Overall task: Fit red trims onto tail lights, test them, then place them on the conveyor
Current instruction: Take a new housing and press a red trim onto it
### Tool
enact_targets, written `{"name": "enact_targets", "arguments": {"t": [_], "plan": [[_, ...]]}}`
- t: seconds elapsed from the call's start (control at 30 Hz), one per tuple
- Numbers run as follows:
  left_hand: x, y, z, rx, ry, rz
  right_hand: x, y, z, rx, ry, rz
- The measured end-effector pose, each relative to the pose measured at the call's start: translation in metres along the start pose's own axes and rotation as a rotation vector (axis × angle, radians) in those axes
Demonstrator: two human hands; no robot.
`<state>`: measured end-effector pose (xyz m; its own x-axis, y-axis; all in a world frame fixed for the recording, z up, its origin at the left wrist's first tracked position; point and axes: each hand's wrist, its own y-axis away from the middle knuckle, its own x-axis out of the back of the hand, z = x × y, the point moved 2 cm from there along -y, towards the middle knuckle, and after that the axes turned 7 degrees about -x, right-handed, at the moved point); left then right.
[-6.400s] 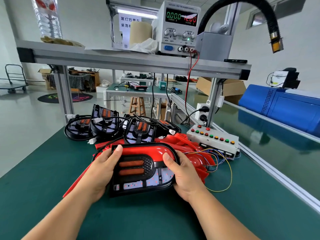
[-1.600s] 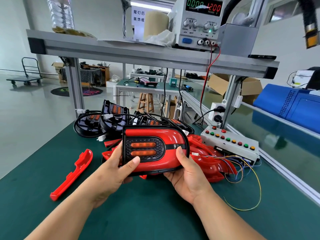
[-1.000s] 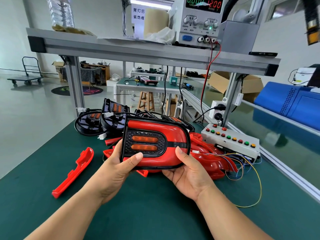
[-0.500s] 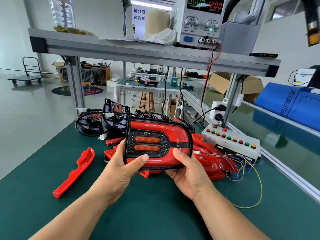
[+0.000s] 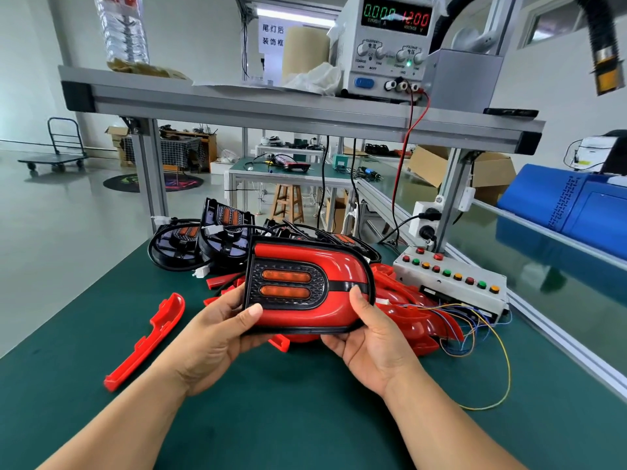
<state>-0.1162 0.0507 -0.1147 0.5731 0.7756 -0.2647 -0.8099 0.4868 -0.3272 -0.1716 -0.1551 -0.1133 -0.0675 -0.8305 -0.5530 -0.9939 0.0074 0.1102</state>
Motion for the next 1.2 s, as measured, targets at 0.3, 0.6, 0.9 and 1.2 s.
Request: {"name": "enact_targets", "arguments": {"t": [0.3,0.6,0.9,1.2], "plan": [[-0.003,-0.002,0.003,-0.004,-0.051,0.042,0.005,-0.001,0.000,0.045,0.045,0.041],[0.004,0.006,0.006,0.111,0.050,-0.035,0.017,-0.004,-0.009,-0.012,0.206,0.168],[0.018,0.024,0.026,0.380,-0.062,-0.074,0.043,0.027,-0.034,-0.503,0.693,-0.106],[0.018,0.030,0.032,0.572,-0.427,-0.234,0.045,0.031,-0.033,-0.639,0.942,0.025]]}}
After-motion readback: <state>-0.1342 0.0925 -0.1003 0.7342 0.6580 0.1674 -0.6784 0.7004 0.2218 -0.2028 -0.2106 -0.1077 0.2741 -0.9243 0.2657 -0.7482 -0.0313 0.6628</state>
